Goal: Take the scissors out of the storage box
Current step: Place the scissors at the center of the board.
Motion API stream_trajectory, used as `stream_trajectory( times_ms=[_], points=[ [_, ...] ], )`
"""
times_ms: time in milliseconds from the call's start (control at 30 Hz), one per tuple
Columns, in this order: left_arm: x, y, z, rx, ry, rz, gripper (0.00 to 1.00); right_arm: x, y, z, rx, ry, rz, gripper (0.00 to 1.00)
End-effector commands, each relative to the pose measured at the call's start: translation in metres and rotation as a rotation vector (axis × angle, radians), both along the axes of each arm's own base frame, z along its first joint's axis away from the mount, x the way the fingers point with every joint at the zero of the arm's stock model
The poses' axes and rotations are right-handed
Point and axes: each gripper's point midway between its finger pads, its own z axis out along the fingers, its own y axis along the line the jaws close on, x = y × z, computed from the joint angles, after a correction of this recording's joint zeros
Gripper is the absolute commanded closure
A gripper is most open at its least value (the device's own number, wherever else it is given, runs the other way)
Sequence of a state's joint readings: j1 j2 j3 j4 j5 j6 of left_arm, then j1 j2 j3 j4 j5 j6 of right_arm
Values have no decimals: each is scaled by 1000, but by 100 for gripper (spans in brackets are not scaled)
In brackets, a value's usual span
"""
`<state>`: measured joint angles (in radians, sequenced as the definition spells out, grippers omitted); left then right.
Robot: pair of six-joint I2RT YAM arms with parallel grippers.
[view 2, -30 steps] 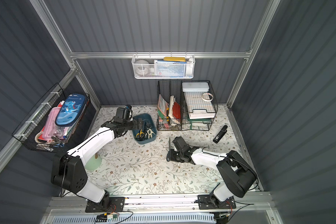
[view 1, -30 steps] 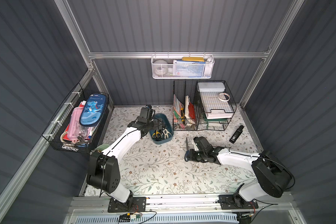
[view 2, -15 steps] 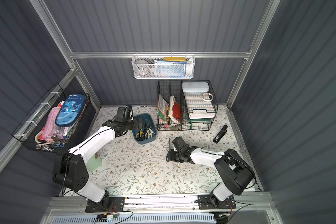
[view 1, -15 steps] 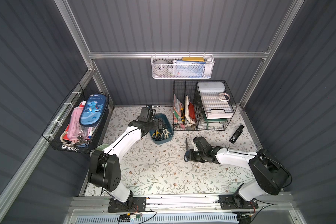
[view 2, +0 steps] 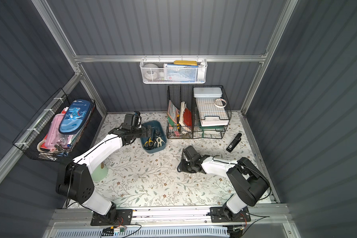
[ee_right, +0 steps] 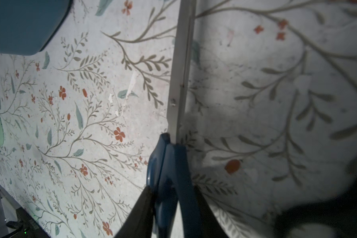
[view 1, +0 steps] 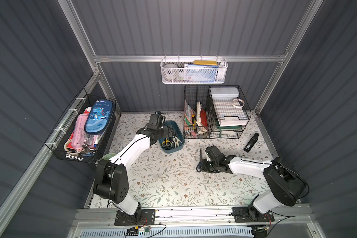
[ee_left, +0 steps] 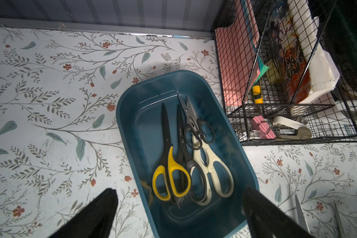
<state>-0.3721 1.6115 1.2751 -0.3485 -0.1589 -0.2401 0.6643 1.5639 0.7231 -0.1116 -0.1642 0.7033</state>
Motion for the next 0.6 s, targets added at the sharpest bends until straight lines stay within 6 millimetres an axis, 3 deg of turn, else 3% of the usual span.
stream_trajectory(
  times_ms=[0,367,567],
  points=[
    [3,2,-4,3,18,19,1,-12,-27,-14,-122,36,-9,65],
    [4,2,-6,0,24,19,1,-15,-29,-13,-180,61,72,53],
    [4,0,-8,-1,30,15,1,-11,-28,-9,-216,64,112,52]
  ],
)
